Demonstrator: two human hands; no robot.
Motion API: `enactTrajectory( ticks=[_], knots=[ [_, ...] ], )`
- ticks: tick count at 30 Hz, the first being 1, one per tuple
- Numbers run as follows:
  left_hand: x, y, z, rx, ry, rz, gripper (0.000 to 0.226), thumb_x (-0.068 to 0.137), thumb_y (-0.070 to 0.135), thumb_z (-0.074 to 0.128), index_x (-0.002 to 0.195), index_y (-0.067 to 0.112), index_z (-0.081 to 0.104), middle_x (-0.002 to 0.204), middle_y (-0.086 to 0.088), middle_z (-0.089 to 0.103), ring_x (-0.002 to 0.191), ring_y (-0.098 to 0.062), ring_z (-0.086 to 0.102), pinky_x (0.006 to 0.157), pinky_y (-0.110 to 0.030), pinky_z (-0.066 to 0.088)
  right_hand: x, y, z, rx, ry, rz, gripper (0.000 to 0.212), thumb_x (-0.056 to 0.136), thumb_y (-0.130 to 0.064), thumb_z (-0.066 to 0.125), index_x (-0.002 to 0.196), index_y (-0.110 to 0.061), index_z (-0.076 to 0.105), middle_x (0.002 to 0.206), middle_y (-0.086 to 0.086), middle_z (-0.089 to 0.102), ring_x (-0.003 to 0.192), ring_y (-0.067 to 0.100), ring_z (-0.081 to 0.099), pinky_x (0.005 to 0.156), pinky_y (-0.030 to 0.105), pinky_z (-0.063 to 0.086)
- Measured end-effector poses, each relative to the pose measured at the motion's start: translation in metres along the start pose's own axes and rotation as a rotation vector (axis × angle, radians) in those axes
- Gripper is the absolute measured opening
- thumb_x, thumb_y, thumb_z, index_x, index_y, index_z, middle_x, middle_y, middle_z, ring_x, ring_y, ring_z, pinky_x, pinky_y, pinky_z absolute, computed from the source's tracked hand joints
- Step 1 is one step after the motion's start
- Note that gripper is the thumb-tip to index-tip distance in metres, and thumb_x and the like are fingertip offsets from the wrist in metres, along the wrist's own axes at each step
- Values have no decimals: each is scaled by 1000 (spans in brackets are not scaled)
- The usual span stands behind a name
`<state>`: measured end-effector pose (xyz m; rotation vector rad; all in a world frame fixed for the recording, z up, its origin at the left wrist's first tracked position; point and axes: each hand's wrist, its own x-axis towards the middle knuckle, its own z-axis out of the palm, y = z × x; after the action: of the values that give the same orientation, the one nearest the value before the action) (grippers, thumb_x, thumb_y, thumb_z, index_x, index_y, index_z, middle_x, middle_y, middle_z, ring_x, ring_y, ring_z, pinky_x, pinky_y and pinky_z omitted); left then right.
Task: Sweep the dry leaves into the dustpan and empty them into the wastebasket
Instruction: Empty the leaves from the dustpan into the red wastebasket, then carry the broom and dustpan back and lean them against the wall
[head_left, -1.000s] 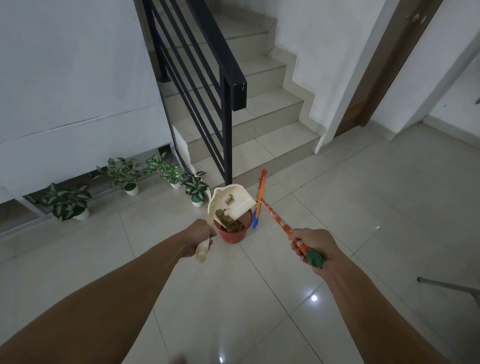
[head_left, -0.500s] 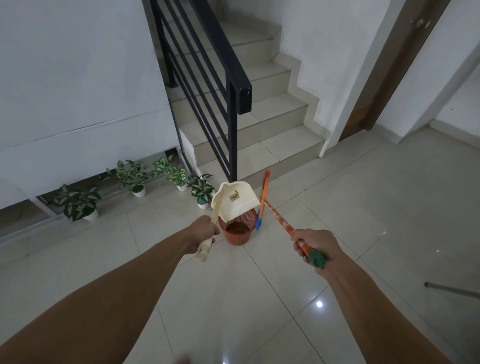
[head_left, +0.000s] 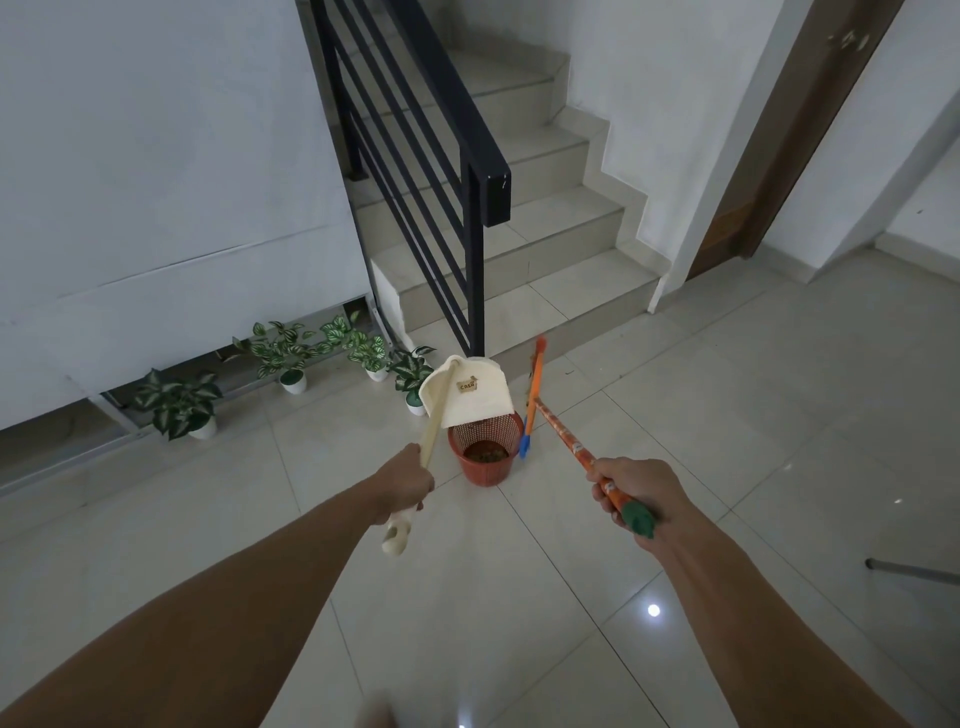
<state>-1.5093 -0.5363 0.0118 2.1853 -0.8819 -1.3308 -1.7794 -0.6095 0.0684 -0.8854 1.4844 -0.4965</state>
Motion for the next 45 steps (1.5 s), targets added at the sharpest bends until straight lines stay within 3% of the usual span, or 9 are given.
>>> enactTrajectory(
  ticks=[6, 15, 22, 27, 31, 37, 45],
  knots=[
    [-4, -13, 9, 106, -13, 23, 40, 90, 6, 48, 128, 15, 39, 96, -7, 46, 71, -18, 48, 51, -25, 44, -7, 7, 1, 11, 3, 3, 11, 82, 2, 65, 91, 7, 69, 70, 14, 61, 44, 13, 50, 33, 16, 40],
    [-5, 8, -8, 28, 19, 50, 29, 92, 3, 51, 120, 6, 47, 94, -10, 46, 64, -18, 47, 44, -25, 40, -13, 3, 8, 6, 4, -19, 13, 82, 0, 67, 90, 9, 69, 71, 17, 59, 44, 14, 49, 32, 19, 39],
    [-20, -1, -30, -202, 34, -16, 8, 88, 0, 51, 95, 3, 49, 79, -12, 45, 54, -18, 47, 44, -25, 39, -29, -3, 21, 43, -19, -48, 9, 83, 5, 63, 88, 11, 66, 69, 17, 55, 37, 11, 47, 31, 16, 38],
    [-40, -14, -61, -539, 27, -90, 8, 91, -1, 49, 83, 2, 50, 67, -9, 46, 49, -15, 41, 41, -20, 37, -57, -8, 43, 53, -40, -68, 11, 83, 8, 61, 92, 14, 65, 72, 18, 56, 32, 8, 48, 30, 17, 38],
    [-54, -40, -91, -758, 12, -136, 7, 92, 0, 49, 87, 4, 47, 64, -8, 46, 43, -12, 44, 35, -17, 39, -88, -11, 64, -5, -79, -74, 14, 83, 7, 61, 96, 10, 65, 74, 17, 59, 31, 7, 49, 31, 14, 37],
    [-92, -99, -126, -839, 40, -140, 5, 91, 0, 48, 91, 4, 45, 65, -9, 45, 40, -11, 43, 35, -17, 40, -145, 8, 118, -91, -127, -30, 23, 83, 2, 62, 105, 9, 63, 63, 12, 60, 31, 7, 50, 31, 15, 37],
    [-153, -213, -178, -924, 108, -198, 6, 92, 1, 48, 97, 3, 48, 67, -8, 45, 47, -12, 41, 35, -17, 40, -207, 67, 210, -132, -209, 13, 6, 83, 3, 59, 88, 3, 63, 66, 12, 59, 35, 8, 49, 33, 16, 37]
  ],
)
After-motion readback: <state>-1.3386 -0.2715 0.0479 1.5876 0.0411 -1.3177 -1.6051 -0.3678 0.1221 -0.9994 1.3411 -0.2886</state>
